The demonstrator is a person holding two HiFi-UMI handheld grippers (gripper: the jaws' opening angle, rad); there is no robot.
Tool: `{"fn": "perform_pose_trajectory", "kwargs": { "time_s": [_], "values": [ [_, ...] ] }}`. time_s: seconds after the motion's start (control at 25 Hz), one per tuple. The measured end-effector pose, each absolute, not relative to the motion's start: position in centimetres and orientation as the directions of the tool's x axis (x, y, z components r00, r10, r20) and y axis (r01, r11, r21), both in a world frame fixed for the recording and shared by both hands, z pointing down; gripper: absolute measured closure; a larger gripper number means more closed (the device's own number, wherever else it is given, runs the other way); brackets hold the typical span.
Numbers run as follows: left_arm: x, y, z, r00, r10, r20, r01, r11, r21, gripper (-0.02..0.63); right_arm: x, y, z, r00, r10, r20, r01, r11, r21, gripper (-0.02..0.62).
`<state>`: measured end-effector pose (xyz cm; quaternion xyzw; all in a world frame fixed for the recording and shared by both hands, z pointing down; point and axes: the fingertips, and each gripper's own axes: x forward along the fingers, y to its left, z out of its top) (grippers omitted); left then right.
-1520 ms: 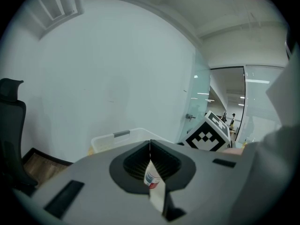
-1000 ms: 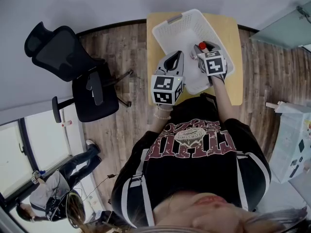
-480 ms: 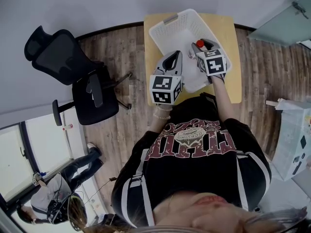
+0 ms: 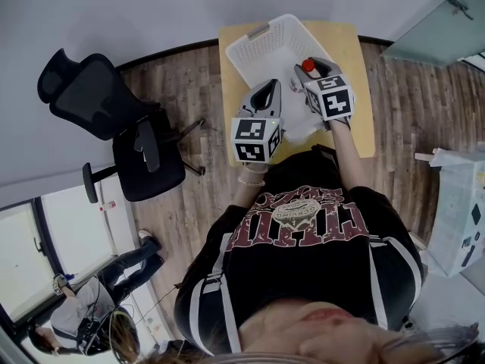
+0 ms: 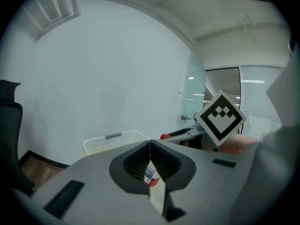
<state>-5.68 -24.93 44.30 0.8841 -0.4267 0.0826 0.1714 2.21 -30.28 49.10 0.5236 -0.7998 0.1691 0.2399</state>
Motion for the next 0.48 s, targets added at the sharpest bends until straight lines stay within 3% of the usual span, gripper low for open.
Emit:
{"fn": "perform_pose_trajectory", "kwargs": {
  "time_s": [0.48],
  "values": [
    [-4.6, -24.1, 43.8, 0.638, -0.719, 0.277, -0.770, -0.594, 0.232, 0.558, 2.6, -29.1, 45.7, -0.362, -0.781, 0.509, -0.910, 0.415, -0.010, 0.427]
  ]
}}
